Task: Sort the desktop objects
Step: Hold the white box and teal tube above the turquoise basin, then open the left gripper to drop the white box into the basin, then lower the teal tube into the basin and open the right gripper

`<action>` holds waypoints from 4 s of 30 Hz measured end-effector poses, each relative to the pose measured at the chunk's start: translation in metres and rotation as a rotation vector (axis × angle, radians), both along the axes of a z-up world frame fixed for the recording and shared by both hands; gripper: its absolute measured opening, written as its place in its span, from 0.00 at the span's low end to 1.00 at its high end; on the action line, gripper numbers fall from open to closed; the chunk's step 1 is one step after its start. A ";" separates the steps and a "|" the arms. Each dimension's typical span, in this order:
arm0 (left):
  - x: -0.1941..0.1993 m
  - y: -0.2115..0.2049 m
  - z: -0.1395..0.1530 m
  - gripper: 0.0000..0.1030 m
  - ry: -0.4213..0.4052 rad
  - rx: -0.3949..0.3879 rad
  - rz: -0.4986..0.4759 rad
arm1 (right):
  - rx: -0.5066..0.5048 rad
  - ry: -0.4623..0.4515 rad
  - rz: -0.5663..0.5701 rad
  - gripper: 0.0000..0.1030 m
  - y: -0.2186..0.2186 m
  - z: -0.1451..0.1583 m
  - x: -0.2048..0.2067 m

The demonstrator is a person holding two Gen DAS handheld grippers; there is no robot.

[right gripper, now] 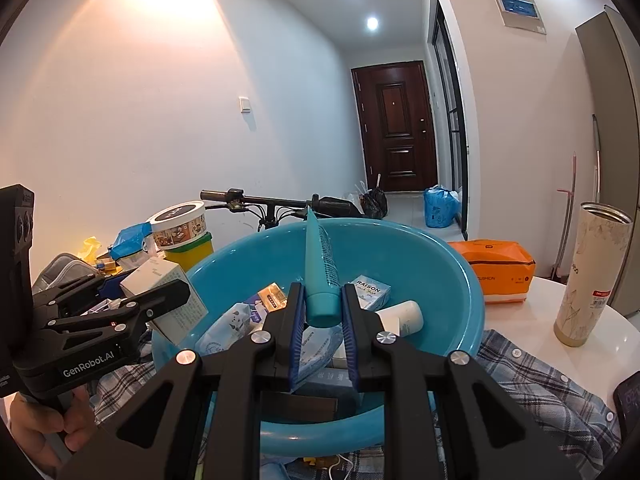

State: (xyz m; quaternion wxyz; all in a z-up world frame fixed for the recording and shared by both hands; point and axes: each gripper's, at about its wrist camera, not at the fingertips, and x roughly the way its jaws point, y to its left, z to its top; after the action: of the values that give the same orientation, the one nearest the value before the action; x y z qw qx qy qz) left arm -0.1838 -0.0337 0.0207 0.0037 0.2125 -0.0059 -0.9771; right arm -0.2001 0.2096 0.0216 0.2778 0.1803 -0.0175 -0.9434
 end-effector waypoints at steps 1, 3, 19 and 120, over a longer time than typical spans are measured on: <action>0.000 0.000 0.000 0.52 0.000 0.000 -0.001 | 0.001 -0.002 0.001 0.16 0.000 0.000 0.000; 0.000 0.000 0.000 0.52 0.001 0.002 -0.002 | 0.000 -0.002 0.000 0.16 0.000 0.000 0.000; 0.000 -0.002 0.000 0.52 -0.004 0.006 -0.002 | 0.009 0.007 -0.023 0.16 0.002 0.002 0.002; 0.003 -0.007 0.003 1.00 -0.019 0.023 0.088 | 0.018 -0.008 -0.024 0.16 -0.001 0.001 0.002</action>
State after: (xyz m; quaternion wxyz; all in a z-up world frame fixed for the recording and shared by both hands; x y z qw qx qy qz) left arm -0.1812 -0.0409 0.0235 0.0443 0.2217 0.0146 -0.9740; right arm -0.1980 0.2087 0.0224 0.2648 0.1864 -0.0124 -0.9460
